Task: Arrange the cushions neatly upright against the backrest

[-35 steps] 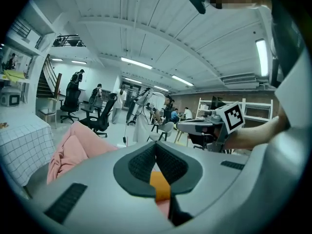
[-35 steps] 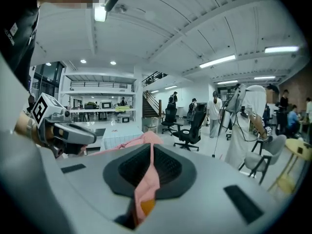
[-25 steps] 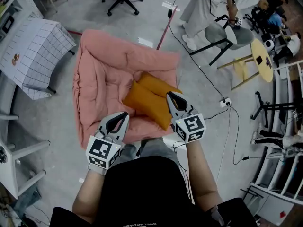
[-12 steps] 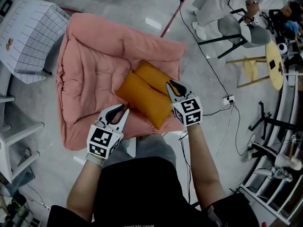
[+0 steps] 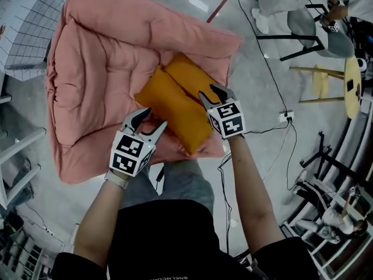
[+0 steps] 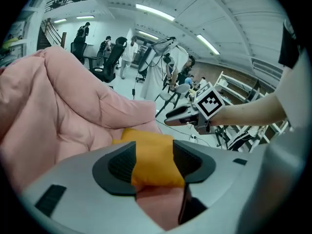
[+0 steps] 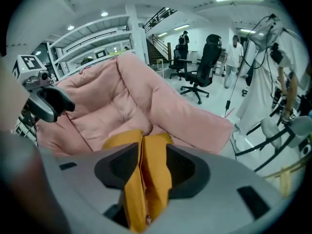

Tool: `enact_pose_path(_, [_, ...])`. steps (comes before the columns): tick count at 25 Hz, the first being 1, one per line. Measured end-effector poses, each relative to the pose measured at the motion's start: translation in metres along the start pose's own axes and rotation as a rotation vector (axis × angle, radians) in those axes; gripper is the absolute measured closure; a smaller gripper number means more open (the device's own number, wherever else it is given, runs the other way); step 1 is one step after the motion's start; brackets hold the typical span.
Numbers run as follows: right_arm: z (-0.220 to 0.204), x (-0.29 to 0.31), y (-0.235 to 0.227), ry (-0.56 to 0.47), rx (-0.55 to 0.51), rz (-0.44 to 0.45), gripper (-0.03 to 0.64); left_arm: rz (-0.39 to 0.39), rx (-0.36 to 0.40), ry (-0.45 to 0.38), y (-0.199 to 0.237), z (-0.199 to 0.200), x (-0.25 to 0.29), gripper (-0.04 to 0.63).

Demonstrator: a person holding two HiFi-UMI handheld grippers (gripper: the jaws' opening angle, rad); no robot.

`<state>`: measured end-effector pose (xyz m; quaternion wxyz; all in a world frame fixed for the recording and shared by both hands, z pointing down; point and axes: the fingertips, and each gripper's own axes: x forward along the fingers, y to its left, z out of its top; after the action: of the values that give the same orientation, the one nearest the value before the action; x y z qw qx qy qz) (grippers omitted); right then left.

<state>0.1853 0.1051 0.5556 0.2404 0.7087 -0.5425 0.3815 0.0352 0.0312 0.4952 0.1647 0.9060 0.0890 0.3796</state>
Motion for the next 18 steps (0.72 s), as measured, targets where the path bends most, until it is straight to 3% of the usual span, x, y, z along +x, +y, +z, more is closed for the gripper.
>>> enact_pose_path(8, [-0.037, 0.042, -0.021, 0.110, -0.002, 0.043, 0.391, -0.043, -0.055, 0.133, 0.003, -0.039, 0.044, 0.302])
enact_pose_path(13, [-0.049, 0.057, -0.034, 0.151, -0.006, 0.067, 0.370, -0.058, 0.008, 0.190, -0.005, -0.050, 0.065, 0.270])
enact_pose_path(18, [-0.065, 0.075, -0.046, 0.191, -0.002, 0.083, 0.348, -0.063, -0.007, 0.246, -0.003, -0.063, 0.088, 0.256])
